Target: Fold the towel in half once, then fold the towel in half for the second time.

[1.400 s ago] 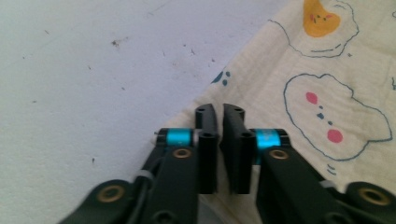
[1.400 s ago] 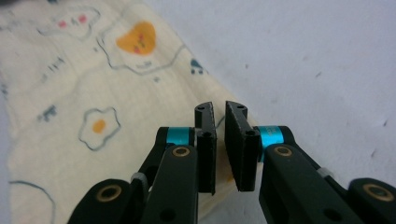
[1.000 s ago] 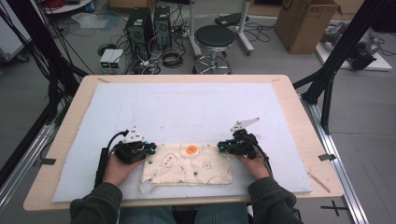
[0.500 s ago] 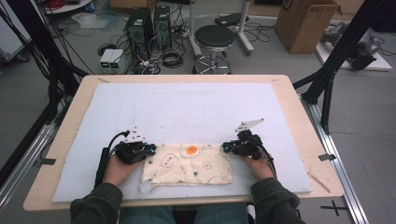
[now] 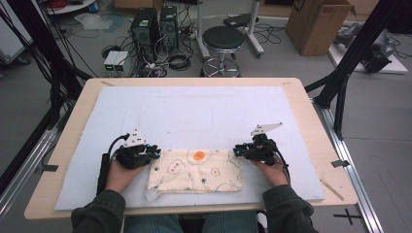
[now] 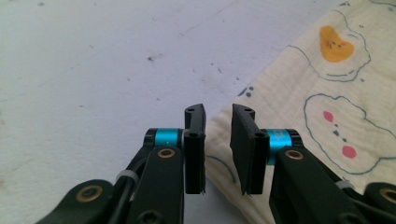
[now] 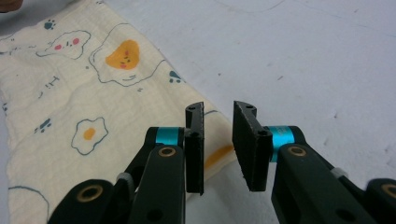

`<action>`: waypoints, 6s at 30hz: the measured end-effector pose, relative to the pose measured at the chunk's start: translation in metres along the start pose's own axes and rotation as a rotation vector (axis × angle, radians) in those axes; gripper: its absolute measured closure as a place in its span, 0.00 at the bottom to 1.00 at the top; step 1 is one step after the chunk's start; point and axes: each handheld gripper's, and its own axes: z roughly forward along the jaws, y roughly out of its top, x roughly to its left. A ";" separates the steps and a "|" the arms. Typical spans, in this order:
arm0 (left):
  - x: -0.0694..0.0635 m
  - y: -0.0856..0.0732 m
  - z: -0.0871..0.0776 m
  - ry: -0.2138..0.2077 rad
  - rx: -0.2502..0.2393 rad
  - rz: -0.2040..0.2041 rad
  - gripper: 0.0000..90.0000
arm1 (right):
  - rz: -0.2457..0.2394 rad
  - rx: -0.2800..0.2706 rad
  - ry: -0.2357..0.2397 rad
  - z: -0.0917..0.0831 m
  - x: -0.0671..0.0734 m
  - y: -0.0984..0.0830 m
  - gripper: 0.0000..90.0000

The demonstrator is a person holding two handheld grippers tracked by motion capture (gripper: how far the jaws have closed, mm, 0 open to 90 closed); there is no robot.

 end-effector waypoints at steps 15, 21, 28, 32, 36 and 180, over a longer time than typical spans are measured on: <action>0.010 -0.003 0.005 0.020 0.018 -0.066 0.79 | 0.044 0.019 -0.022 -0.001 -0.007 -0.003 0.79; 0.011 -0.004 0.010 -0.028 0.022 -0.098 0.74 | 0.049 0.018 0.005 0.002 -0.008 -0.003 0.73; 0.012 -0.005 0.015 -0.066 0.052 -0.099 0.78 | 0.032 0.070 0.023 0.009 -0.007 -0.002 0.73; 0.013 -0.005 0.014 -0.076 0.058 -0.092 0.90 | 0.021 0.099 0.024 0.010 -0.007 -0.001 0.84; 0.012 -0.004 0.013 -0.060 0.053 -0.089 0.94 | 0.018 0.100 0.038 0.010 -0.007 -0.001 0.92; 0.001 0.005 -0.031 -0.050 -0.036 0.047 0.94 | -0.042 0.032 0.066 -0.003 -0.006 0.031 0.92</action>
